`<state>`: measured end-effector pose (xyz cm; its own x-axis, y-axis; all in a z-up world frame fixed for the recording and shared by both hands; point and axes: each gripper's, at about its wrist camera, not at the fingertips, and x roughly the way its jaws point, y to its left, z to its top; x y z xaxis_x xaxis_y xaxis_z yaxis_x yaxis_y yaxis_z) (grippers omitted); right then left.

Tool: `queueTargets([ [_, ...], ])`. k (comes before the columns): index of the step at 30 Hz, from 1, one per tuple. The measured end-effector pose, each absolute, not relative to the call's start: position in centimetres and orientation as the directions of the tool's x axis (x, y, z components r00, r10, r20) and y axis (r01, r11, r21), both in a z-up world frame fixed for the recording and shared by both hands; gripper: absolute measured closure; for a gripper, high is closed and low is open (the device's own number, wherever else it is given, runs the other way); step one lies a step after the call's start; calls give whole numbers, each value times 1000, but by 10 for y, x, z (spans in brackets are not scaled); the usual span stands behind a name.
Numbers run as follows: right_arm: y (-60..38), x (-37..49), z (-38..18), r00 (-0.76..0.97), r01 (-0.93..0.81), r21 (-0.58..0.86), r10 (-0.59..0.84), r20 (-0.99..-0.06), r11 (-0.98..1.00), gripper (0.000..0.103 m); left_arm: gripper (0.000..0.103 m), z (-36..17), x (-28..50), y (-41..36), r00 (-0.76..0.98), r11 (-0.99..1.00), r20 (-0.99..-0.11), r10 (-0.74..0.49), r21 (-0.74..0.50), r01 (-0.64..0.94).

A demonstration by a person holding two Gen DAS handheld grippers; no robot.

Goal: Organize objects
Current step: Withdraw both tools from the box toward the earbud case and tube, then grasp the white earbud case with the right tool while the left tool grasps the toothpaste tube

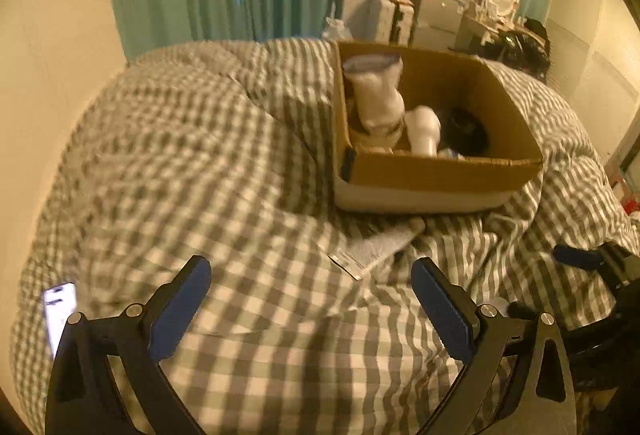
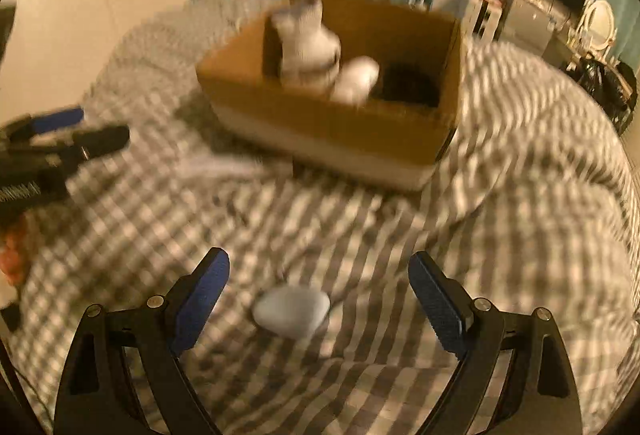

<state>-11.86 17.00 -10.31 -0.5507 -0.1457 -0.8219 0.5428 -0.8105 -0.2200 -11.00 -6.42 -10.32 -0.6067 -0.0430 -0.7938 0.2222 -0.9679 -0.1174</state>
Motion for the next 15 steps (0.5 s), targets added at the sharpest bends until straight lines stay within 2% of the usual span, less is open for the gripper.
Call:
queueTargets([
  [5, 170, -121, -134, -483, 562, -229, -92, -871, -795, 23, 0, -123, -119, -53, -564, -977, -825, -41, -84, 195],
  [7, 170, -122, -139, -457, 576, -211, -96, -884, -790, 31, 0, -128, -121, -49, -555, -981, -831, -48, -66, 185],
  [15, 164, -119, -158, -401, 618, -218, -65, -914, -755, 31, 0, -133, -123, -48, -541, -983, -841, -31, -73, 169],
])
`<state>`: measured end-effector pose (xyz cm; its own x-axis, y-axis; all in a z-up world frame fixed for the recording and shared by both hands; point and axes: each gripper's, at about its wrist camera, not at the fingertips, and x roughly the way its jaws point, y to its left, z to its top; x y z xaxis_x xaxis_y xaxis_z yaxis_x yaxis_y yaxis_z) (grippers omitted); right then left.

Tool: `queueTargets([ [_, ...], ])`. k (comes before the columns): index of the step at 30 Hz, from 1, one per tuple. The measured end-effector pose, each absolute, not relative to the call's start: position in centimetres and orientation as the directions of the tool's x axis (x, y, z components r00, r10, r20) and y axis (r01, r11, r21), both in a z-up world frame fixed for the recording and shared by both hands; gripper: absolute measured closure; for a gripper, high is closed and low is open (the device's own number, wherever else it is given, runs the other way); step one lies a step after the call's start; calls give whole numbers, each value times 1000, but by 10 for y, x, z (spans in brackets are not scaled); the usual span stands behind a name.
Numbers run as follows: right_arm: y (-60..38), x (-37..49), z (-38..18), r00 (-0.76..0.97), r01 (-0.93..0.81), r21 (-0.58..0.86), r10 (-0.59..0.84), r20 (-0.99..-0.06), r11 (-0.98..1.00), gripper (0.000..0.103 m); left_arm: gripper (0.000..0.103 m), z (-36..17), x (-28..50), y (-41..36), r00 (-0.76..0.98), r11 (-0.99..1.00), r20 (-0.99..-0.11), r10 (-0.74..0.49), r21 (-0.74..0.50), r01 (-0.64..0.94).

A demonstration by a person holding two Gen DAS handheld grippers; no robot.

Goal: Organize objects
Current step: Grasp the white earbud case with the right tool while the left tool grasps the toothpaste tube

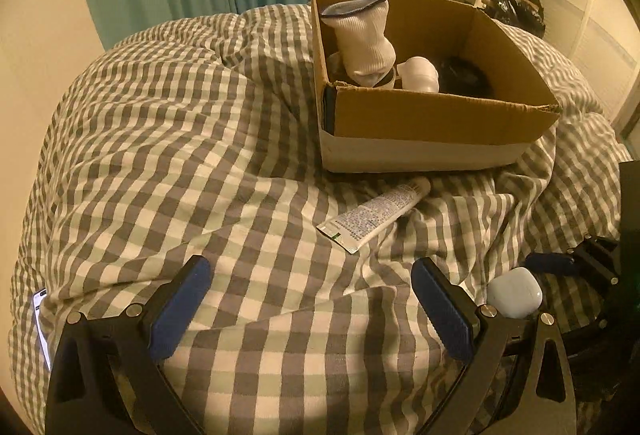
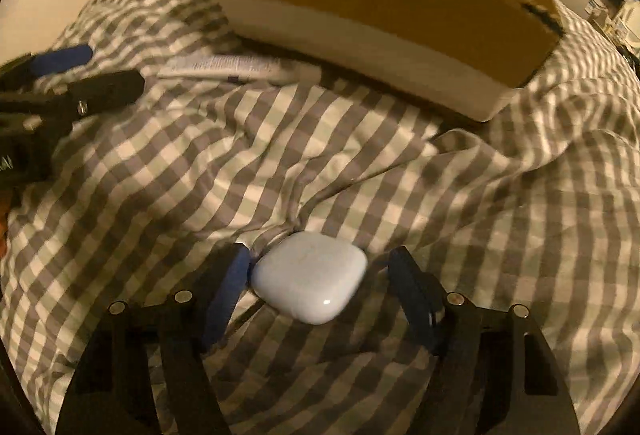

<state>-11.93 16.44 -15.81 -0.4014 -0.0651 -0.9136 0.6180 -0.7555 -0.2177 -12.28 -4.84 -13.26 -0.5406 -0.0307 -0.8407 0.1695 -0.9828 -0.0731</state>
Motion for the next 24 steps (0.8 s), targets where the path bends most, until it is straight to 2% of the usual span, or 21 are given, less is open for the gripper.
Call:
queueTargets([
  [2, 166, -119, -162, -392, 618, -216, -58, -918, -756, 37, 0, -133, -122, -48, -539, -983, -841, -34, -69, 169],
  [3, 168, -119, -163, -383, 619, -206, -62, -922, -758, 45, 0, -133, -121, -48, -540, -983, -841, -33, -69, 168],
  [9, 175, -108, -154, -400, 625, -198, -93, -912, -755, 46, 0, -136, -123, -47, -530, -984, -847, -45, -55, 172],
  [14, 189, -100, -119, -443, 621, -141, -196, -875, -771, 46, 0, -136, -134, -43, -497, -984, -865, -76, -17, 179],
  [20, 196, -113, -87, -510, 613, -186, -205, -835, -768, 46, 0, -141, -172, -41, -480, -975, -877, -26, -84, 206],
  [24, 197, -134, -82, -507, 605, -158, -225, -832, -781, 46, 0, -153, -195, -34, -489, -974, -872, 5, -115, 194],
])
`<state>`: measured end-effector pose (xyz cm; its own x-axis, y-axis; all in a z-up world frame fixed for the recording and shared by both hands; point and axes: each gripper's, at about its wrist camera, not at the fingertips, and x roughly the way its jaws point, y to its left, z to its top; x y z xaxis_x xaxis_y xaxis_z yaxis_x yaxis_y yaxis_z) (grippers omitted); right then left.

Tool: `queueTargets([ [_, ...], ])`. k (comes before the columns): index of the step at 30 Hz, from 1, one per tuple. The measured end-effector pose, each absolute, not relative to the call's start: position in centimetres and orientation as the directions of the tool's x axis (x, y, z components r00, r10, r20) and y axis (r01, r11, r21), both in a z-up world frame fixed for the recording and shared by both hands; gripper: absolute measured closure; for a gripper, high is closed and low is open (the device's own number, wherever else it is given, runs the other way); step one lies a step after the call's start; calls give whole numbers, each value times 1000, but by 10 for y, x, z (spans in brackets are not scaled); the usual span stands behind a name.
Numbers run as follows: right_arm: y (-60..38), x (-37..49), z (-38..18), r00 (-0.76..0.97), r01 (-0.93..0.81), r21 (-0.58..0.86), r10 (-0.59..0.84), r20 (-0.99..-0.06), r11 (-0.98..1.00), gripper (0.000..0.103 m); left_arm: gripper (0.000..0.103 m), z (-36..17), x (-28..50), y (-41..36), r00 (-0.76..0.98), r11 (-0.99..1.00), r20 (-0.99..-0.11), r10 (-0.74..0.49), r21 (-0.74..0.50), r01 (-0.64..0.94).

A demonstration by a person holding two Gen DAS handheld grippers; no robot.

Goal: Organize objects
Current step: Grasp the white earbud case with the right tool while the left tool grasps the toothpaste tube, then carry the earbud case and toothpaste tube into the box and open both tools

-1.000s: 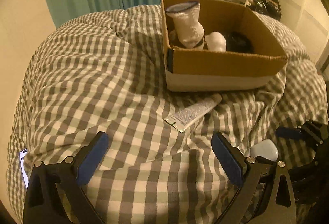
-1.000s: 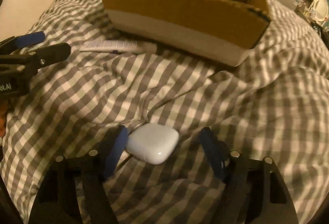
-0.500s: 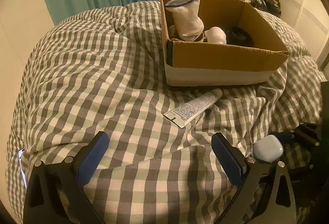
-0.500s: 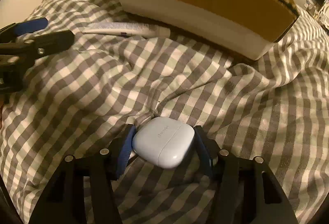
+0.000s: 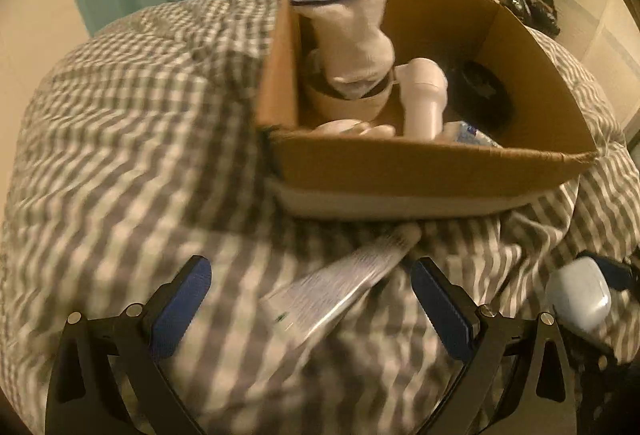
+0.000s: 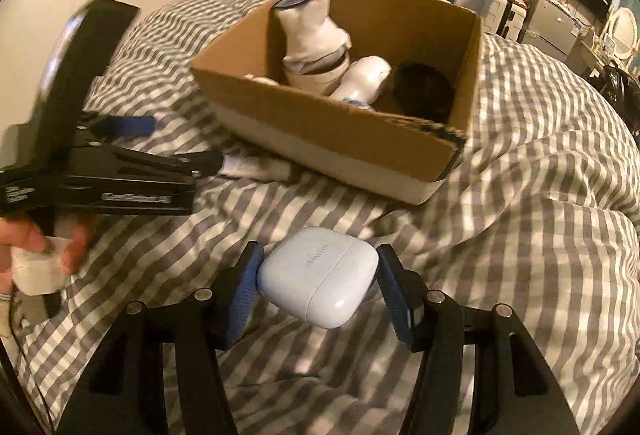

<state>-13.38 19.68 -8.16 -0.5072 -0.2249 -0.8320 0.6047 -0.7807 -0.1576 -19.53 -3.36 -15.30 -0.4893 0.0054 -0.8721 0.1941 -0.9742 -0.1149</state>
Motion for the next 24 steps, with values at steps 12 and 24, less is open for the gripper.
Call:
queueTargets([
  [12, 218, -141, -85, -461, 573, -16, -306, -833, -820, 46, 33, -180, -206, -1, -447, -977, -874, 190, -213, 1],
  [24, 220, -140, -90, -476, 554, -43, -274, -836, -831, 46, 78, -177, -209, 0, -435, -982, -883, 178, -190, -17],
])
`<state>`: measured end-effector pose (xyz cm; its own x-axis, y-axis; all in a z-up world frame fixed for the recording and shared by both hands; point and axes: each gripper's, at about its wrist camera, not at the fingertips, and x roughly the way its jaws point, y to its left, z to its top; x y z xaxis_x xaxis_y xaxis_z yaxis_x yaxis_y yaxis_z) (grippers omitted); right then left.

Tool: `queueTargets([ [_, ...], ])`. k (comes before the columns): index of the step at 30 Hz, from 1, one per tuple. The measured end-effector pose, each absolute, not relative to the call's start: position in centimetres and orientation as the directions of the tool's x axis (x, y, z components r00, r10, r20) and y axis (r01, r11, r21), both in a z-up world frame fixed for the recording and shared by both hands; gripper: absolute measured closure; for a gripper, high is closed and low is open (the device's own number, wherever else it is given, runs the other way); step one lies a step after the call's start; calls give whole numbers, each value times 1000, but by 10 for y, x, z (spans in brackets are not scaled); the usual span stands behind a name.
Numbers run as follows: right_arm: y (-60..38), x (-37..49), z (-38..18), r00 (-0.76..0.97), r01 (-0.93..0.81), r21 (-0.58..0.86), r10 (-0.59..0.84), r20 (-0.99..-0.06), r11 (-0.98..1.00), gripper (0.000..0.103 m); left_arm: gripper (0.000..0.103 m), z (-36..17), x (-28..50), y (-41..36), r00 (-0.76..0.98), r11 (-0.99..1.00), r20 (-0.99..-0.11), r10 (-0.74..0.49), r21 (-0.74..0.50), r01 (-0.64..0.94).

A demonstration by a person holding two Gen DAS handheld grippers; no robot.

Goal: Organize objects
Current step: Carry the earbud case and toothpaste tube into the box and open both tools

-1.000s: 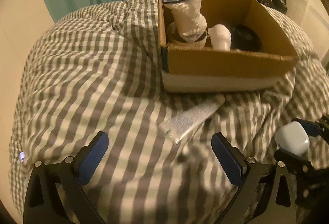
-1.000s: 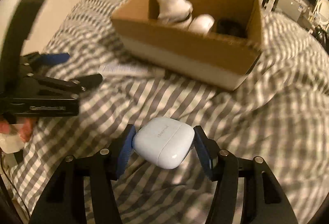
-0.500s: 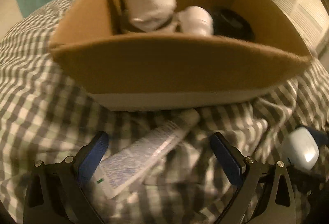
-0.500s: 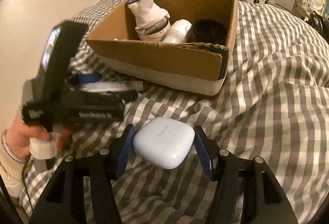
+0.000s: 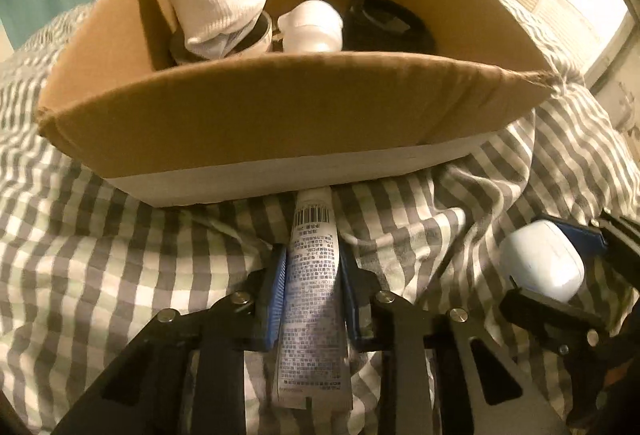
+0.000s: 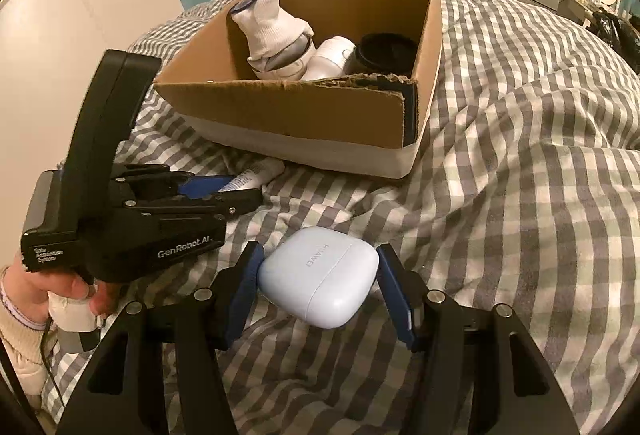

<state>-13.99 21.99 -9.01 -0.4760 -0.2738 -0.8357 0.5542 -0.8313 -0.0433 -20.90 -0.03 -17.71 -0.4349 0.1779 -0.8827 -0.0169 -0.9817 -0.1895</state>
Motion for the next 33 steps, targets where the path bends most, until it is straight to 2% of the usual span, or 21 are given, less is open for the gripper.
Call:
queueTargets([
  [3, 222, -141, -92, -477, 554, -49, -269, -837, -831, 46, 78, -170, -200, 5, -456, -991, -880, 134, -131, -39],
  [15, 214, -117, -65, -552, 547, -101, -268, -789, -831, 46, 78, -129, -152, 6, -534, -998, -844, 57, -68, 2],
  [33, 193, -49, 16, -686, 570, -223, -308, -659, -791, 46, 78, -32, -98, 6, -698, -998, -716, -2, -46, 50],
])
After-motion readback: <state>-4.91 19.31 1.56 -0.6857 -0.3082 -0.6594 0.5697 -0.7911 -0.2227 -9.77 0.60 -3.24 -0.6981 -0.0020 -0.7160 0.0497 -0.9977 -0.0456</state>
